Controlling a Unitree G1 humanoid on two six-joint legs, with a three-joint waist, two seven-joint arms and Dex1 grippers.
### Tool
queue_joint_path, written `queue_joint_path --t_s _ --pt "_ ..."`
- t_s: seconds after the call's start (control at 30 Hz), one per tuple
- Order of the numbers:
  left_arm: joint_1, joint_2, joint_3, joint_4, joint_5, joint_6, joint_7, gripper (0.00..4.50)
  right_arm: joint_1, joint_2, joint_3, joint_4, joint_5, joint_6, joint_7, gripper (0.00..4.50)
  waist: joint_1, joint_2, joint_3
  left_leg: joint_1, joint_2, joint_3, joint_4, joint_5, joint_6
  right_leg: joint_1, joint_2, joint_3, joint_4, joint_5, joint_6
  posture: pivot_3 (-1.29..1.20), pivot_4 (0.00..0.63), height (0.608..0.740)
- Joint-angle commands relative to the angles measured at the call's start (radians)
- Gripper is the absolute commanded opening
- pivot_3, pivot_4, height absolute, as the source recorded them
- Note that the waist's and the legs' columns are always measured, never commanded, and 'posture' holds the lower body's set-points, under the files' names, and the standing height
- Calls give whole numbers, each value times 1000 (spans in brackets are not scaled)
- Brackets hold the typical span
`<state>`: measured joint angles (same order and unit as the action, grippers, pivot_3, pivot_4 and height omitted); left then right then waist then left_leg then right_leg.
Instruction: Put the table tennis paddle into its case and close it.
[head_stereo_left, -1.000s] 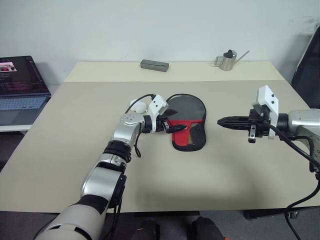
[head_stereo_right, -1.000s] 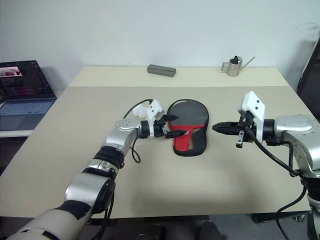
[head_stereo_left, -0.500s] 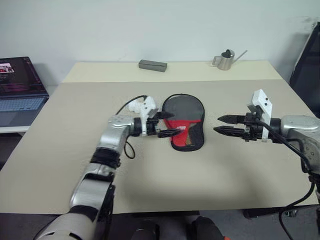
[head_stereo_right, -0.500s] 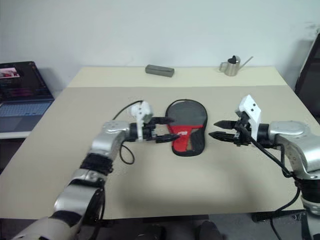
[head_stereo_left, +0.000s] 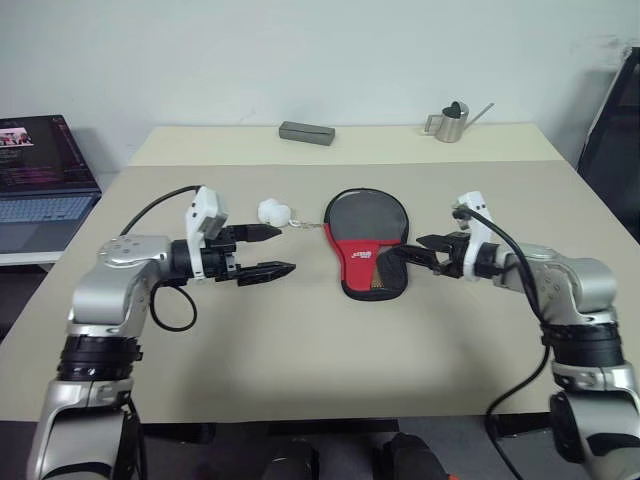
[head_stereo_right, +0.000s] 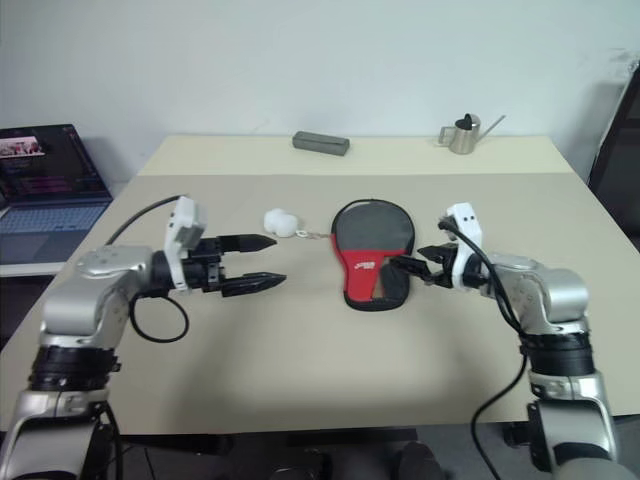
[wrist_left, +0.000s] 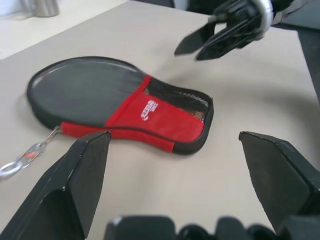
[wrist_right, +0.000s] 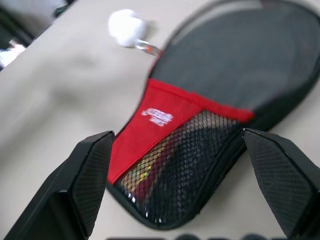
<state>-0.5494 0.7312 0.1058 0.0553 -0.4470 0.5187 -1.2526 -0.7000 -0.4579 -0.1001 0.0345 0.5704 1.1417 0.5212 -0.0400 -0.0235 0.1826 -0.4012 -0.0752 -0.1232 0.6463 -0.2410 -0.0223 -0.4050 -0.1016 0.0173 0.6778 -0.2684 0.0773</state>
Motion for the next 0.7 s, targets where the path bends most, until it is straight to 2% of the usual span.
queue_joint_path --t_s 0.03,0.2,0.7 --pt "11 32 36 -77 -40 16 15 4500 -51 29 -24 23 -18 17 -67 4479 1 0 0 0 0 0 0 0 0 0 0 0 0 0 0 0 150 740" --pt "21 42 38 -91 -49 22 39 4500 -79 66 0 107 -69 -26 -106 4479 1 0 0 0 0 0 0 0 0 0 0 0 0 0 0 0 150 740" --pt "-2 38 24 -64 -47 6 58 4500 -96 133 97 285 -194 -207 -67 4479 -17 0 0 1 0 1 0 0 0 0 1 0 1 0 0 0 150 740"
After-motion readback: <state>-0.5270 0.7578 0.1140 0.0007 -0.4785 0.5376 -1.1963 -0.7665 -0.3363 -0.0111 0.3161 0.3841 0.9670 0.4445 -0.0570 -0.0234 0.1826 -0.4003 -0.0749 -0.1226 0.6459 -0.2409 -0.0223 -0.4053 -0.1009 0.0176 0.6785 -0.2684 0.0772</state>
